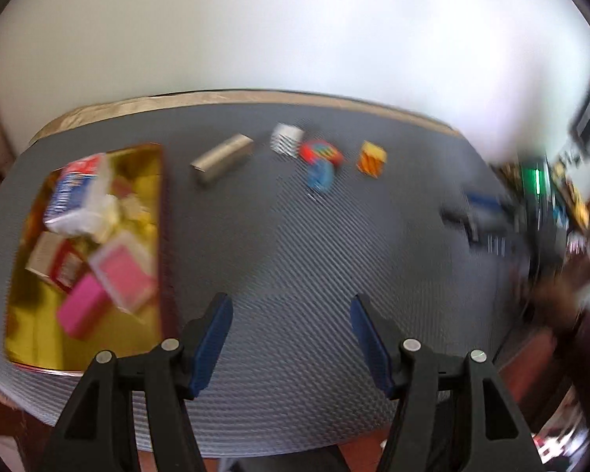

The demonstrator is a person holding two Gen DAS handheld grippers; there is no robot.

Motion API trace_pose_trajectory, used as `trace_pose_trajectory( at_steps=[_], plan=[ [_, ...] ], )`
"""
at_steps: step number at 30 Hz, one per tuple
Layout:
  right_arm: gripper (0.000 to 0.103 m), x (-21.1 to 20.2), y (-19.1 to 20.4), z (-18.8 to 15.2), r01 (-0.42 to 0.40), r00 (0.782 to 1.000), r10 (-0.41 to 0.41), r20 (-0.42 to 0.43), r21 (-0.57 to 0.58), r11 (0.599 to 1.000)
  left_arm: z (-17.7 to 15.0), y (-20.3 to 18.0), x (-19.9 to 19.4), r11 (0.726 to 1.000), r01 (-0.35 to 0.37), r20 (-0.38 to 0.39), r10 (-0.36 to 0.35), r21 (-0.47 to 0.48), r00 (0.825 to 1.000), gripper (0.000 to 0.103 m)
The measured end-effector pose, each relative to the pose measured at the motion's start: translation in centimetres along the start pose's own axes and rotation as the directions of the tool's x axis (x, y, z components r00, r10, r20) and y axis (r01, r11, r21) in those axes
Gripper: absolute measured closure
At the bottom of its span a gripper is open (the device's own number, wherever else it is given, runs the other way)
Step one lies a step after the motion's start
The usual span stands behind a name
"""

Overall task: Organize rigid objects
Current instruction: 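Lower the floss box into the tin and open the left tool, then reach to the yellow cube and grasp it with the right tool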

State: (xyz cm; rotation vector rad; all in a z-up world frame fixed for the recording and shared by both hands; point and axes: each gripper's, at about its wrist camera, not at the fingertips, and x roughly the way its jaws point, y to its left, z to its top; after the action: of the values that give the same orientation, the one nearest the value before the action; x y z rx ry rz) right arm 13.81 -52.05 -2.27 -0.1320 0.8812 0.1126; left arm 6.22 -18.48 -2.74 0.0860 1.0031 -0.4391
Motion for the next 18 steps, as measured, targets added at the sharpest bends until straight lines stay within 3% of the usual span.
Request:
trace_pose_trajectory(
  at_steps=[2, 9, 13, 18],
  plan=[
    [0.022, 0.2, 0.7, 2.2, -0.062, 0.998, 0.063, 0.01, -0.05, 0.997, -1.1, -1.6, 1.4, 0.999, -0.012, -0.019, 0.013, 0.04, 1.0, 0.039],
    [0.026, 3.7, 3.2, 8.6, -0.115, 0.993, 0.107, -0.043, -0.238, 0.964, -2.7, -3.3, 3.4, 0.996, -0.003, -0.039, 0.006, 0.088, 0.999, 0.039],
    [0.042, 7.0, 4.2, 9.9, -0.138, 0.988, 0.108, -0.113, -0.307, 0.942, -2.8, -3.0, 3.2, 0.997, 0.002, -0.04, 0.001, 0.083, 0.999, 0.039],
    [0.043, 9.2, 4.9, 11.3, -0.178, 0.978, 0.129, -0.162, -0.344, 0.922, -3.1, -2.8, 3.4, 0.997, 0.012, -0.066, -0.006, 0.08, 0.998, 0.039]
  ],
)
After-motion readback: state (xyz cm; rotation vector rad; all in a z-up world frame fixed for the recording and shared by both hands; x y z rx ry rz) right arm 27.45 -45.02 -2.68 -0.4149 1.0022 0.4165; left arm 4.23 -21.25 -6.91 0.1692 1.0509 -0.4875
